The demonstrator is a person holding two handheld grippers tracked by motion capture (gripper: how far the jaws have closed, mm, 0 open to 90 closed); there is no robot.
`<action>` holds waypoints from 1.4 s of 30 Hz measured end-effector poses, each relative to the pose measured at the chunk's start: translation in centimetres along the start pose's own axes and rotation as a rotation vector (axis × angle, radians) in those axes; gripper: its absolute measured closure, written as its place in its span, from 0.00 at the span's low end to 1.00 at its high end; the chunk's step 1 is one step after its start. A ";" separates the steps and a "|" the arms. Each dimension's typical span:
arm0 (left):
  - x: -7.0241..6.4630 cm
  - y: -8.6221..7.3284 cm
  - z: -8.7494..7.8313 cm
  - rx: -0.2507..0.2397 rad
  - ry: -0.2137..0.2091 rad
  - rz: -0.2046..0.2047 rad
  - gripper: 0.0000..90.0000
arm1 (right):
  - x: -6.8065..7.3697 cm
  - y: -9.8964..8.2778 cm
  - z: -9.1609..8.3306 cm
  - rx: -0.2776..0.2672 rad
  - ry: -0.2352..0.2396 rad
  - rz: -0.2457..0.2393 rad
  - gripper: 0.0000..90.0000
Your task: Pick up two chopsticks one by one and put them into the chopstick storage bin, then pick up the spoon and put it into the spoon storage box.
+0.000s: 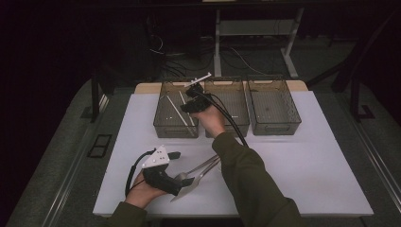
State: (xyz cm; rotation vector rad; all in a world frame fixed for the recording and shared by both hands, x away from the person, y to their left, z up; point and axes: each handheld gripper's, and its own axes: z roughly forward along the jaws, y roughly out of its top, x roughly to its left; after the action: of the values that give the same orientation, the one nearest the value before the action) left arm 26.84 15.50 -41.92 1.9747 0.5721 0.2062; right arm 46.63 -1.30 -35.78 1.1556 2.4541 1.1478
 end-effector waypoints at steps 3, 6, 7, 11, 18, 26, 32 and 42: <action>0.0 0.0 0.0 0.004 0.002 0.003 0.00 | 0.0 -0.5 -1.4 -0.009 0.028 -0.027 0.61; 0.0 0.0 0.1 0.004 0.004 0.003 0.00 | -0.1 -1.4 -2.8 -0.015 0.043 -0.054 0.56; 0.0 -0.1 0.1 0.005 0.006 0.001 0.00 | -0.2 -1.7 -3.2 -0.016 0.047 -0.056 0.55; -0.1 -0.1 0.1 0.011 0.009 0.003 0.00 | -0.6 -3.2 -4.8 -0.023 0.077 -0.074 0.50; 0.0 -0.2 0.2 0.010 0.013 0.000 0.00 | -1.3 -5.5 -7.5 -0.057 0.106 -0.102 0.47; 0.0 -0.3 0.1 0.027 0.019 0.001 0.00 | -2.0 -8.4 -10.3 -0.085 0.136 -0.116 0.45; -0.1 -0.3 0.2 0.029 0.021 0.003 0.00 | -2.8 -10.3 -10.9 -0.084 0.115 -0.113 0.54; 0.0 -0.3 0.2 0.035 0.022 0.005 0.00 | -4.2 -13.5 -8.9 0.035 0.053 -0.124 0.92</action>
State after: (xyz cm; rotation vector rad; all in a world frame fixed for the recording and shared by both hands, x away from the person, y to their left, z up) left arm 26.80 15.46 -42.30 2.0099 0.5883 0.2225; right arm 37.58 -14.75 -40.03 0.9787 2.5546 1.1177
